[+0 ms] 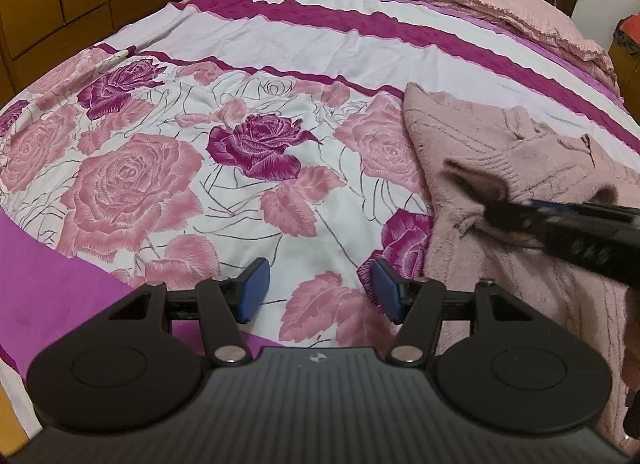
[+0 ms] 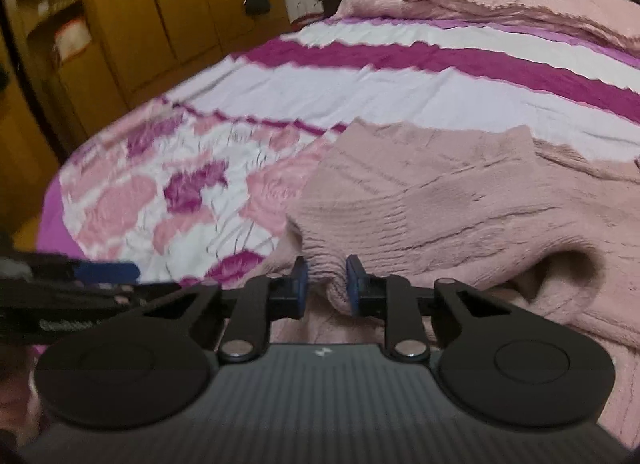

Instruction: Fold small clothes

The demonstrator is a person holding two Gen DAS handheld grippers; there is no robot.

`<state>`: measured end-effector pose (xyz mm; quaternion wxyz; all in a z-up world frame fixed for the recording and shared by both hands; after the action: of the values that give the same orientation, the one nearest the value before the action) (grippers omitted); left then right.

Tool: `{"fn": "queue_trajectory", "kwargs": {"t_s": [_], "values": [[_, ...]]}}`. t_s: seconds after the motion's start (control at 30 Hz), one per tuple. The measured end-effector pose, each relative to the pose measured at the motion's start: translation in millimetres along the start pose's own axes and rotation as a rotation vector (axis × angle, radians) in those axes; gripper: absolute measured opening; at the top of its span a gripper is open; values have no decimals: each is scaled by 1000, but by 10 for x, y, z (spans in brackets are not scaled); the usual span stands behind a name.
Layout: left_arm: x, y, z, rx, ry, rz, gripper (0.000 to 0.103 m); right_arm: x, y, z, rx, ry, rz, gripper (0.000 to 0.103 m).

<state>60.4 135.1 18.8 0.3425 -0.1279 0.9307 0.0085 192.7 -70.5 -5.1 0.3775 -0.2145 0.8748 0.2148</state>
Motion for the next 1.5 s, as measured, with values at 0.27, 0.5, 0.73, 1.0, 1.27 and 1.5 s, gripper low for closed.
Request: {"fn": "queue_trajectory", "kwargs": {"t_s": [0.27, 0.5, 0.73, 1.0, 1.27, 1.5], "values": [[-159, -150, -69, 34, -34, 19, 65, -254, -363, -566, -11, -155, 164, 22], [-433, -467, -107, 92, -90, 72, 65, -312, -909, -1071, 69, -279, 317, 22], [-610, -845, 47, 143, -107, 122, 65, -85, -1555, -1345, 219, -336, 463, 22], [-663, -1089, 397, 147, -79, 145, 65, 329, -2348, -1468, 353, -358, 663, 22], [-657, -1168, 671, 111, -48, 174, 65, 626, -2750, -1375, 372, -257, 734, 27], [-670, -1167, 722, 104, -45, 181, 65, 420, -2675, -1592, 405, -289, 568, 61]]}}
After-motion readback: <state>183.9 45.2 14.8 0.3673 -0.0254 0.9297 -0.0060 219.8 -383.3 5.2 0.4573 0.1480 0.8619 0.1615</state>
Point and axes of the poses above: each gripper's, at about its wrist camera, not at the fingertips, and z roughly the way its jaws point, y to its left, x to its underside, the point moved 5 cm from there along z, roughly the way its jaws point, and after that the axes turned 1 degree about -x, right-handed, at the moved point
